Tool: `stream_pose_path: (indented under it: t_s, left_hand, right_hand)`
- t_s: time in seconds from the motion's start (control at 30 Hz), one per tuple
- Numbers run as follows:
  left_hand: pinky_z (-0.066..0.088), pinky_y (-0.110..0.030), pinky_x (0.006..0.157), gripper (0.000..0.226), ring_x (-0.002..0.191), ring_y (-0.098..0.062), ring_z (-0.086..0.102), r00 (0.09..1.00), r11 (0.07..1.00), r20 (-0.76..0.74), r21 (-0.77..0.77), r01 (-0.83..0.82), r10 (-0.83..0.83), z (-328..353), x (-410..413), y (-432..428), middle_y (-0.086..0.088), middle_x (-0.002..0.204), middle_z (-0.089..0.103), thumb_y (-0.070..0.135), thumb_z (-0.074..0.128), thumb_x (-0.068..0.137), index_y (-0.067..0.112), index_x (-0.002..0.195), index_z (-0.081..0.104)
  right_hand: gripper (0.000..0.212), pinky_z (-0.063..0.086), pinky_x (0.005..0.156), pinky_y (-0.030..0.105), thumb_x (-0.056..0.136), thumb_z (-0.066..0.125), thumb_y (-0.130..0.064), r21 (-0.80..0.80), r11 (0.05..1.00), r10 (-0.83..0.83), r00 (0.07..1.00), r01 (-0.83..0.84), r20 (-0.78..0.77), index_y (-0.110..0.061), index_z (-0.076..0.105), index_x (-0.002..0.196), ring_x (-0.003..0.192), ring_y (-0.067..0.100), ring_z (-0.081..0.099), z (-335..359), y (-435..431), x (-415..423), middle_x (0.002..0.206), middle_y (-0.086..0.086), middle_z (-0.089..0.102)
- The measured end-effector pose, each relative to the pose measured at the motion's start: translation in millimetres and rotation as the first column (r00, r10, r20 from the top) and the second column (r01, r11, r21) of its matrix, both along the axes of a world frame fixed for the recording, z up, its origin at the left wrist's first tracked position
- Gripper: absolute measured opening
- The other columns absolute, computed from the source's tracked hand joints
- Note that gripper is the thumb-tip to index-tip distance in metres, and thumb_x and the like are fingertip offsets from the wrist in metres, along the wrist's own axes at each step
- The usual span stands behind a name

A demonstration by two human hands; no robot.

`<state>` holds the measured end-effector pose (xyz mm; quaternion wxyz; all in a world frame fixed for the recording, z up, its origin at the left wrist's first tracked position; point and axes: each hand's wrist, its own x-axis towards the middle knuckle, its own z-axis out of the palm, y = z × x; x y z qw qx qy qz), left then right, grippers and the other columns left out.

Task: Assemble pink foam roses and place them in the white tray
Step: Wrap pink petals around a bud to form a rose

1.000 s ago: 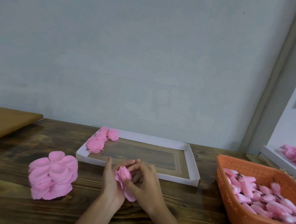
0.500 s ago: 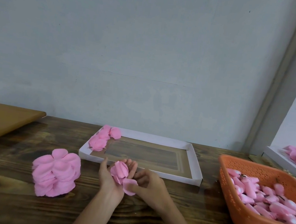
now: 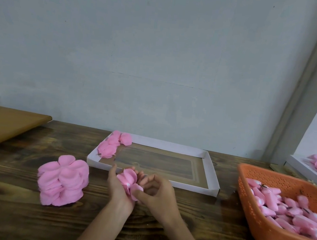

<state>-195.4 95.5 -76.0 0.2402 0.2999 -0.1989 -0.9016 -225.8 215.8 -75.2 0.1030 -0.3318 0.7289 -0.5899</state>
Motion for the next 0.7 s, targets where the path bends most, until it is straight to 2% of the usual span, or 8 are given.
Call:
stream_pose_path:
  t_s: [0.07,0.13,0.23,0.3,0.37,0.5,0.6,0.7]
  left_hand:
    - [0.049,-0.031,0.075,0.041,0.083,-0.019,0.056,0.995,0.996,0.031,-0.010,-0.093,0.093,-2.9,-4.0,-1.2,-0.021,0.112,0.065,0.047,0.043,0.107,0.017,0.084,0.059]
    - [0.051,-0.036,0.078,0.050,0.084,-0.026,0.061,0.999,0.999,0.001,-0.020,-0.036,0.036,-3.1,0.9,-2.3,-0.018,0.097,0.065,0.057,0.045,0.102,0.013,0.086,0.064]
    - [0.055,-0.036,0.065,0.061,0.062,-0.028,0.067,0.999,0.998,-0.029,-0.062,-0.017,0.015,-7.3,6.2,-6.4,-0.012,0.067,0.066,0.065,0.047,0.096,0.012,0.074,0.068]
    - [0.057,-0.033,0.057,0.069,0.051,-0.025,0.068,0.999,0.997,-0.045,-0.069,0.020,-0.023,-9.3,4.2,-6.4,-0.010,0.060,0.066,0.067,0.046,0.096,0.012,0.062,0.070]
    - [0.058,-0.033,0.058,0.072,0.053,-0.025,0.069,0.997,0.997,-0.064,-0.066,0.034,-0.039,-8.3,2.6,-4.8,-0.011,0.062,0.066,0.068,0.047,0.094,0.010,0.058,0.071]
    - [0.054,-0.034,0.063,0.066,0.064,-0.022,0.066,0.991,0.993,-0.135,-0.119,-0.008,-0.009,-7.7,-0.5,-2.1,-0.008,0.071,0.064,0.064,0.043,0.097,0.009,0.070,0.067]
    - [0.055,-0.031,0.057,0.061,0.064,-0.022,0.066,0.990,0.992,-0.143,-0.123,-0.015,-0.003,-6.9,-2.1,0.0,-0.006,0.069,0.064,0.062,0.044,0.098,0.010,0.078,0.065]
    - [0.057,-0.029,0.051,0.061,0.061,-0.022,0.067,0.992,0.992,-0.125,-0.123,-0.023,0.007,-7.1,-1.3,-0.3,-0.008,0.069,0.065,0.063,0.047,0.099,0.009,0.080,0.067]
  right_hand:
    - [0.021,0.063,0.080,0.036,0.078,0.090,-0.025,-0.004,1.000,0.021,0.999,-0.021,-0.046,-0.014,0.075,0.086,0.082,0.017,0.074,-0.4,-1.4,2.7,0.086,0.000,0.079]
    - [0.016,0.063,0.080,0.034,0.079,0.089,-0.023,-0.004,0.999,0.046,0.997,-0.046,-0.067,-0.016,0.077,0.087,0.082,0.016,0.074,-0.9,-2.2,3.3,0.086,-0.002,0.079]
    - [0.014,0.062,0.078,0.027,0.080,0.088,-0.016,-0.018,0.998,0.062,0.996,-0.063,-0.064,-0.018,0.080,0.091,0.082,0.012,0.075,-1.3,-2.5,3.9,0.088,-0.005,0.080]
    - [0.017,0.062,0.079,0.025,0.081,0.088,-0.016,-0.015,0.998,0.067,0.996,-0.068,-0.066,-0.020,0.081,0.096,0.084,0.009,0.075,-1.5,-3.0,5.5,0.090,-0.009,0.080]
    - [0.020,0.063,0.083,0.027,0.082,0.087,-0.015,-0.012,0.997,0.075,0.994,-0.077,-0.079,-0.022,0.082,0.100,0.088,0.008,0.076,-1.7,-3.4,6.5,0.094,-0.011,0.080]
    - [0.020,0.062,0.087,0.030,0.086,0.082,-0.014,-0.039,0.995,0.090,0.990,-0.095,-0.106,-0.024,0.083,0.104,0.092,0.010,0.075,-1.5,-3.8,6.4,0.100,-0.010,0.080]
    - [0.019,0.062,0.087,0.030,0.089,0.079,-0.013,-0.040,0.995,0.090,0.989,-0.095,-0.120,-0.024,0.083,0.105,0.094,0.010,0.074,-3.2,-5.3,7.3,0.106,-0.006,0.076]
    - [0.022,0.060,0.086,0.028,0.093,0.075,-0.019,0.022,0.995,0.101,0.980,-0.098,-0.169,-0.029,0.082,0.111,0.096,0.008,0.069,-3.5,-5.5,6.4,0.107,-0.007,0.072]
